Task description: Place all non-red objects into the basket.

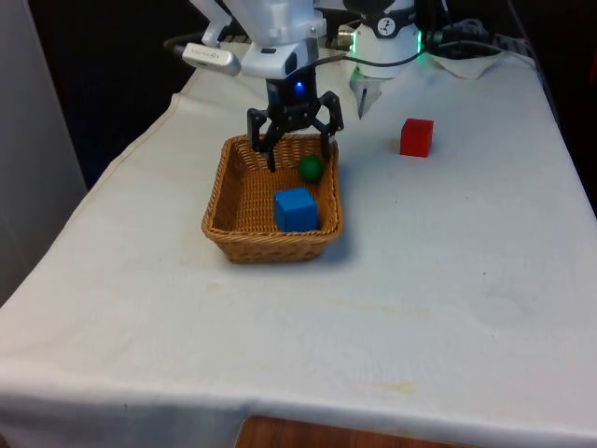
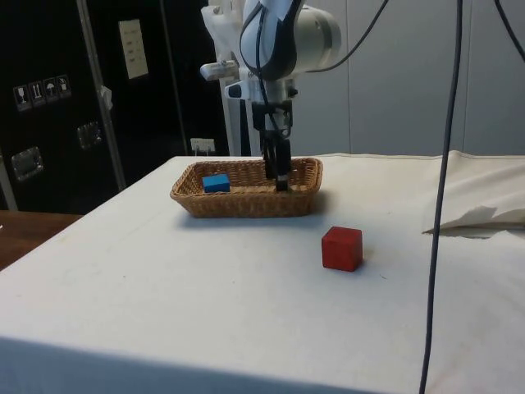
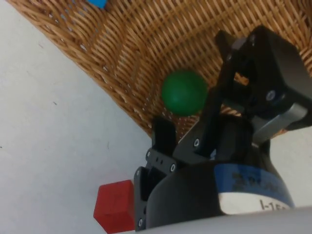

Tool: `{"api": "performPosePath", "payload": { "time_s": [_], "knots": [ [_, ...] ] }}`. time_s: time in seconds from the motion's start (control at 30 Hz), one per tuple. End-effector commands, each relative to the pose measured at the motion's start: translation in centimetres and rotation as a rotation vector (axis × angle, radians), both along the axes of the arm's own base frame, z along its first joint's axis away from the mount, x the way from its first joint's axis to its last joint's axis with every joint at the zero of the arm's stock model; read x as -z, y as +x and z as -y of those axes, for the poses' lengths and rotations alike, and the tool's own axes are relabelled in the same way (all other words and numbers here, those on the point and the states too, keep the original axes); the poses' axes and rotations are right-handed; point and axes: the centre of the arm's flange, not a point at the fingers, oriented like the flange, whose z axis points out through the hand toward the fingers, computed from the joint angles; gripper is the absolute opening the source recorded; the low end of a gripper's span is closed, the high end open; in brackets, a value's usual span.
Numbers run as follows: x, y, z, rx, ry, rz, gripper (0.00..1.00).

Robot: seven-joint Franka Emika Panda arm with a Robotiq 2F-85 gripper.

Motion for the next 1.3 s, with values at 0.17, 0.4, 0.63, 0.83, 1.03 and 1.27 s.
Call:
{"api": "performPosePath", "payload": {
  "time_s": [0.17,0.4,0.63,0.83,1.03,1.27],
  "knots": [
    [-1.9,0.3,0.4,0.005,0.004,0.016,1.0],
    [-4.2,0.6,0.4,0.019,0.023,0.027,1.0],
    [-5.8,0.6,0.2,0.042,0.045,0.035,1.0],
    [-7.2,0.5,0.0,0.067,0.061,0.042,1.0],
    [-8.7,0.5,-0.1,0.096,0.073,0.051,1.0],
    [-10.4,0.6,-0.3,0.128,0.085,0.064,1.0]
  ]
}}
